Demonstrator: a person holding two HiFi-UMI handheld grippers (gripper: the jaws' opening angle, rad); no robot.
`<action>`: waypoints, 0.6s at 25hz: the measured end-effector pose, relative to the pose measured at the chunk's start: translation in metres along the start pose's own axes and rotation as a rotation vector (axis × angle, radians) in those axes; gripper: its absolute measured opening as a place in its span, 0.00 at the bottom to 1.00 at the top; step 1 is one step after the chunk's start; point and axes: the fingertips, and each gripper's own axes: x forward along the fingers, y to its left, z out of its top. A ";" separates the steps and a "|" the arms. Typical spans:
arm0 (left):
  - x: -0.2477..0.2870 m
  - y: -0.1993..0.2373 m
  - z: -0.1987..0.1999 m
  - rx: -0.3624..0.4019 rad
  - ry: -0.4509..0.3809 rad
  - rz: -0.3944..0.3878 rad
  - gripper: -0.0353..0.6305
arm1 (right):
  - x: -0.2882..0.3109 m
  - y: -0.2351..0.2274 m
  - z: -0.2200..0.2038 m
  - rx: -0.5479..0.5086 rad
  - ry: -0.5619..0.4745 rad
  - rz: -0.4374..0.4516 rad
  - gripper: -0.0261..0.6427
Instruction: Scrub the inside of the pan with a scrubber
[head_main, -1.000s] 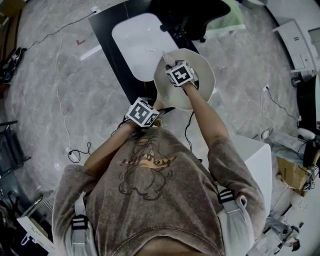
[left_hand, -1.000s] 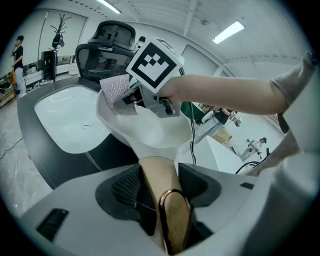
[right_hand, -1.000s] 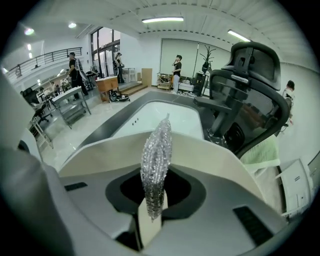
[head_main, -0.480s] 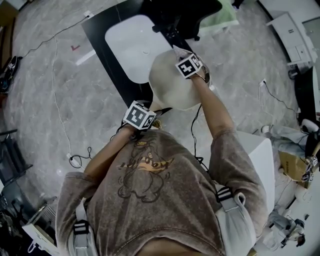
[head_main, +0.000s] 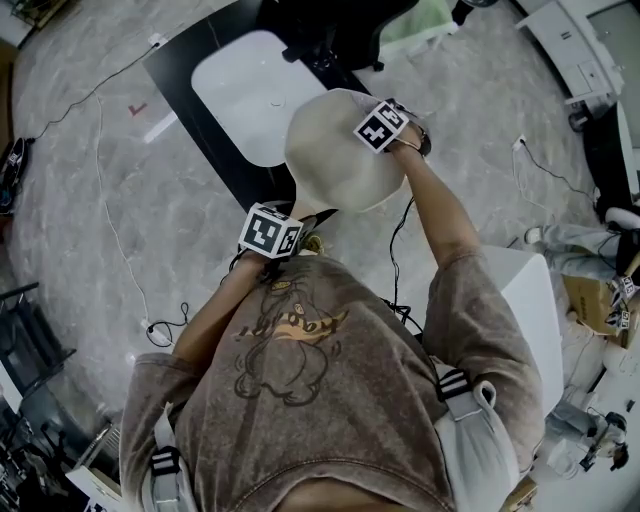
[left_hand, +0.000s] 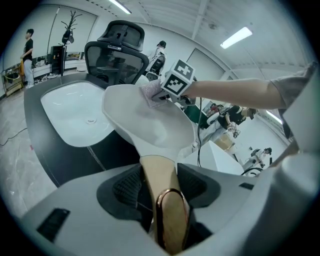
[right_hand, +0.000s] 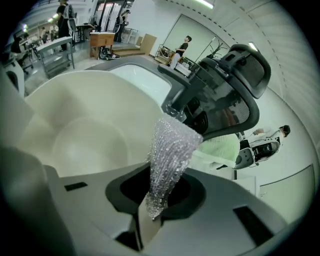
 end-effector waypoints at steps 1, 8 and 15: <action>-0.001 0.001 0.000 -0.007 -0.004 0.000 0.41 | -0.002 -0.001 -0.006 -0.001 0.007 0.003 0.15; -0.001 0.003 0.003 -0.024 -0.014 0.013 0.40 | -0.014 0.005 -0.032 -0.045 0.058 0.028 0.15; -0.003 -0.002 0.001 -0.021 -0.020 0.016 0.40 | -0.034 0.025 -0.057 -0.115 0.117 0.101 0.15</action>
